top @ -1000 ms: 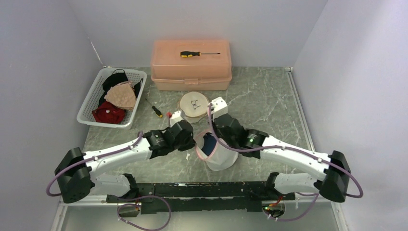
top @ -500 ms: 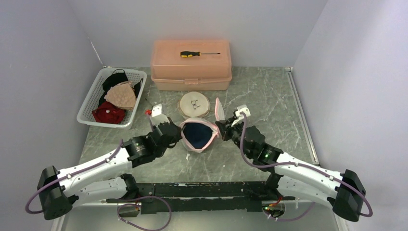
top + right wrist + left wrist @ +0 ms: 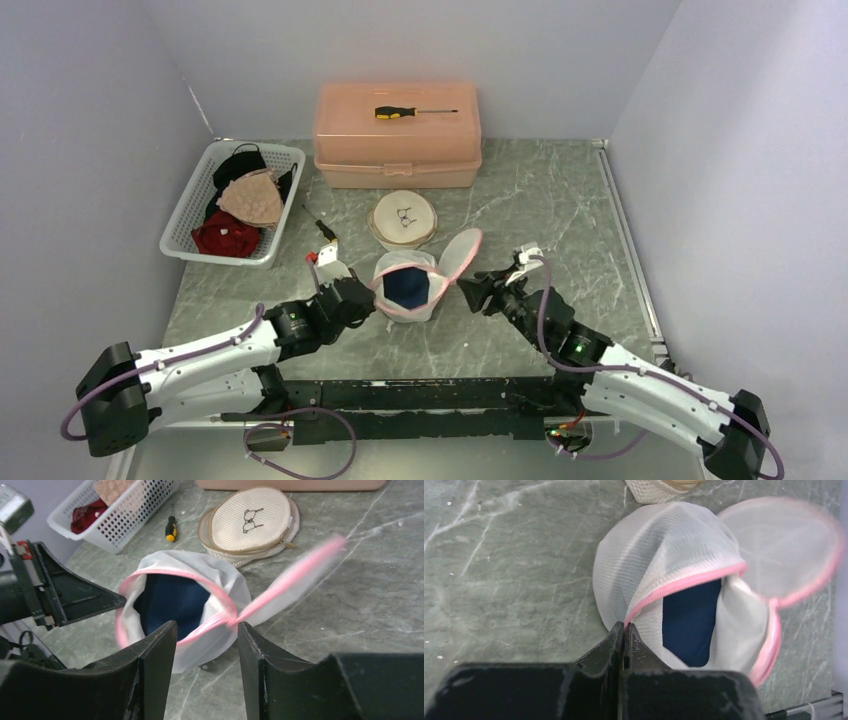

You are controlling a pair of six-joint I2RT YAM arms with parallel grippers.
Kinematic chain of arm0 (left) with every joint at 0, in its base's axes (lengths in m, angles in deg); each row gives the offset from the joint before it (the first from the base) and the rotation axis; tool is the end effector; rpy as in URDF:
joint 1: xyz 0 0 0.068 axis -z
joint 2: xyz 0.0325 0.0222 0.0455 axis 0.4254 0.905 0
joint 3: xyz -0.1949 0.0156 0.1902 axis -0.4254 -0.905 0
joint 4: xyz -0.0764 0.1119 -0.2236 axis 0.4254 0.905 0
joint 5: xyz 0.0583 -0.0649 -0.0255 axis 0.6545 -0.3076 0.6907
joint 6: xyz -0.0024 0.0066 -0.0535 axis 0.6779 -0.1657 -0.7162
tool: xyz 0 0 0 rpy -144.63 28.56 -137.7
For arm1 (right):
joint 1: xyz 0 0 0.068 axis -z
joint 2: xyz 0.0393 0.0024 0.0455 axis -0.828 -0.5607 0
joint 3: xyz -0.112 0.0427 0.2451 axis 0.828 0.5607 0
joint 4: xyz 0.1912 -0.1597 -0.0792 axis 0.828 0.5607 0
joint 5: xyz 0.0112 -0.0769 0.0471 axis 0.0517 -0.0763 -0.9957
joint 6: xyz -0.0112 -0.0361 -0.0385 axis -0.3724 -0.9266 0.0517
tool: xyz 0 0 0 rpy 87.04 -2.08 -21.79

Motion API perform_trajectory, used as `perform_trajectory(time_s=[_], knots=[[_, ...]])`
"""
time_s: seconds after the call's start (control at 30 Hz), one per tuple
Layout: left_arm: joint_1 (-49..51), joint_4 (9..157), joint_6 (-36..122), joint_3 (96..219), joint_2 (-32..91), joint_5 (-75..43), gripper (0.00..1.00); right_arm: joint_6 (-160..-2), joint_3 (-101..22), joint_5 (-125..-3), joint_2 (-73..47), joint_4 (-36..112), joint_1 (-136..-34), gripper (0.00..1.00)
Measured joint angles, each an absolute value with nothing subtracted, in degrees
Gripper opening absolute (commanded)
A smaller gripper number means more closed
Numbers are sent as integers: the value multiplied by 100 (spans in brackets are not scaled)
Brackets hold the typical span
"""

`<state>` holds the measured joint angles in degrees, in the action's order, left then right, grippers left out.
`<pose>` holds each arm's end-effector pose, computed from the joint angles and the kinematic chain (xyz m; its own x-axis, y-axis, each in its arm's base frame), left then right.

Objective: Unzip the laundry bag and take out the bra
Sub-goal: Open the laundry bag at the center of the board, then pick up the bra from the laundry bag.

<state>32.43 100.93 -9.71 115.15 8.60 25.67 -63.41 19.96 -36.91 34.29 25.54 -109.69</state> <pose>0.1203 -0.1529 0.2131 -0.5816 -0.4887 -0.6503 -0.1116 0.8398 -0.5313 0.1036 0.1219 0.2321 -0.2908 0.2613 -0.9204 -0.4962 0.7813 0.3786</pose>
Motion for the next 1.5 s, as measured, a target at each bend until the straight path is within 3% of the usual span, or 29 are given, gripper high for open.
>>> perform_trajectory(time_s=[0.27,0.5,0.7,1.0,1.1,1.27,1.37,1.5], knots=[[3298,9990,-912,11754,1113,2384,3,-6264,700,-3647,3503,4119,-10972,55],[3379,10095,-921,11939,1187,2360,3,-6197,-1162,-3319,1252,4497,-10657,48],[3392,10289,-929,11939,1187,2360,3,-5886,-860,-3776,275,4694,-9372,48],[3396,10326,-925,11939,1260,2333,3,-5432,353,-4563,489,4786,-9396,51],[3396,10329,-929,11939,1382,2314,3,-5250,711,-4668,710,4836,-9398,55],[3396,10305,-932,11935,1430,2277,3,-4798,1290,-4576,2025,4928,-9378,86],[3396,10287,-929,11935,1428,2272,3,-4529,1478,-4554,2747,4871,-9166,90],[3396,10287,-918,11935,1426,2272,3,-4201,1531,-4786,2546,4535,-8491,91]])
